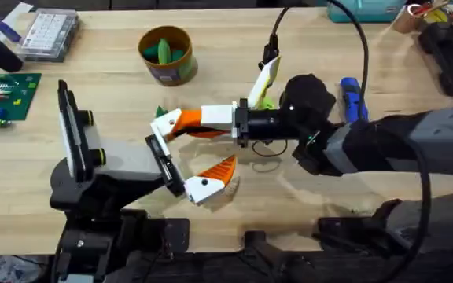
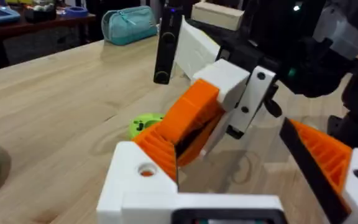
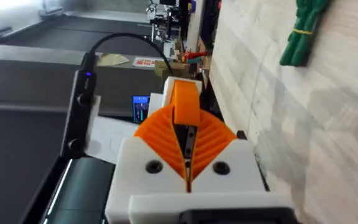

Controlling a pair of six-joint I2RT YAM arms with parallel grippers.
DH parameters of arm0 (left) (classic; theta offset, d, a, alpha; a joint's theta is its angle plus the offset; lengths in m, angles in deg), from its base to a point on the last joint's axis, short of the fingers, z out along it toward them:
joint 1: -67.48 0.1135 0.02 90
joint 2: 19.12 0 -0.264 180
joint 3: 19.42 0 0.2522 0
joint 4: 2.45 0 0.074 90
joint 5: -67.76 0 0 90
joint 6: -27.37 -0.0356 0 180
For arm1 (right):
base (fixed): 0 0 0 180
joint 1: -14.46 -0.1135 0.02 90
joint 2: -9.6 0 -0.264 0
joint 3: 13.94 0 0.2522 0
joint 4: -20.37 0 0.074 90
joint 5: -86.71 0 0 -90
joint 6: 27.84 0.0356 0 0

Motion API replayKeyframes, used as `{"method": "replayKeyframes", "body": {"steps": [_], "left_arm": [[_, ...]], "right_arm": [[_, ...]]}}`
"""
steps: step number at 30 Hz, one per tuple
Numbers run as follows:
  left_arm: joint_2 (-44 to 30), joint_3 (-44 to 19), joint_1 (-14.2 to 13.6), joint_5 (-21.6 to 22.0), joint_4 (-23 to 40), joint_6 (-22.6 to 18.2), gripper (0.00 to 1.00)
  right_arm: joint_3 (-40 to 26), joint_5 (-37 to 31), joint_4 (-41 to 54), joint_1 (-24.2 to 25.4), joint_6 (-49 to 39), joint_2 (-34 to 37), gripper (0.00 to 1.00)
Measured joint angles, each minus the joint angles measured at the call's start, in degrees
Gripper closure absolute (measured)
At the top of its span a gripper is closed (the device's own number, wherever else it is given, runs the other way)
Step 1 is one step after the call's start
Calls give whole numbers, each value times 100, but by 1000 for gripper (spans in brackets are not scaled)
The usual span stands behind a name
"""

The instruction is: Pick up the gripper from the table and insert it into the empty holder that is missing its gripper. Then pick up a screw, insert it into the mounting hole, and use the screwdriver to tighten it. Finally, clean up the table by picking up the vegetable and placing it into the bucket.

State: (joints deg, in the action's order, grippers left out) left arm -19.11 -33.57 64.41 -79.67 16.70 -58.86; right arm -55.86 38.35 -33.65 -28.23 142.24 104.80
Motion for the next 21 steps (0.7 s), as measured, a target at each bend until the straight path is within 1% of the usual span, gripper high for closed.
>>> {"method": "replayKeyframes", "body": {"steps": [5, 6, 10, 12, 14, 18, 19, 21], "left_arm": [[0, 0, -41, -154, 18, -32, 8], [0, 0, -44, -191, 22, -32, 8], [-2, 0, -44, -206, 22, -35, 8], [-1, 0, -44, -219, 24, -35, 8], [0, 0, -44, -241, 27, -35, 8], [-2, 0, -44, -266, 33, -32, 8], [0, 0, -44, -274, 33, -33, 8], [0, 0, -44, -280, 35, -34, 8]], "right_arm": [[-2, 146, -212, -22, -4, 0, 603], [-2, 306, -303, 11, -11, 2, 539], [-2, 491, -345, 133, -20, 0, 440], [-2, 614, -446, 228, -20, 1, 345], [-2, 741, -548, 340, -26, 2, 223], [-4, 1017, -574, 689, -44, 2, 46], [-4, 1074, -571, 776, -45, 2, 20], [-4, 1190, -492, 967, -47, 2, 9]]}}
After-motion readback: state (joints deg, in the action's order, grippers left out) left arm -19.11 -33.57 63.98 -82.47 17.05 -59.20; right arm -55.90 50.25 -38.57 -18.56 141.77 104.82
